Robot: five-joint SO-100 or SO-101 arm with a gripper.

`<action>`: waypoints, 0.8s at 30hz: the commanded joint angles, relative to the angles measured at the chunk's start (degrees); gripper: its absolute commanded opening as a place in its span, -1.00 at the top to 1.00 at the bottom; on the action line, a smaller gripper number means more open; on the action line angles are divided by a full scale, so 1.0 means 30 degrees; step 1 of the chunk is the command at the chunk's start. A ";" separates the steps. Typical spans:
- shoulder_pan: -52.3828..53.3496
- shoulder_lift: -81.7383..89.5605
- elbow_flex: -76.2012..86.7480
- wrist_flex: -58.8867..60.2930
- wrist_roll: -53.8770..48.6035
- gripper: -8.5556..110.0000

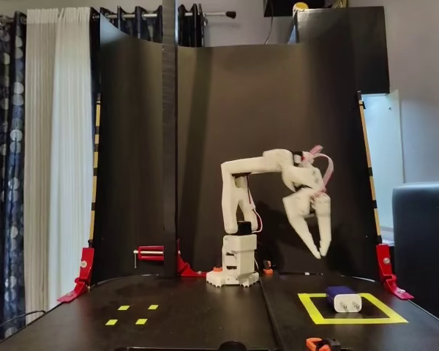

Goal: Grasp a block and put it in the designated area.

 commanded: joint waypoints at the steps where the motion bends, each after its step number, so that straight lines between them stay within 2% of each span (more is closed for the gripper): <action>1: 0.1641 0.1641 -0.0205 -0.0615 0.0322 0.86; 7: 0.4160 0.4307 0.0586 -0.1816 0.0967 0.86; 24: 0.8379 1.3359 0.8115 -0.6943 0.4629 0.86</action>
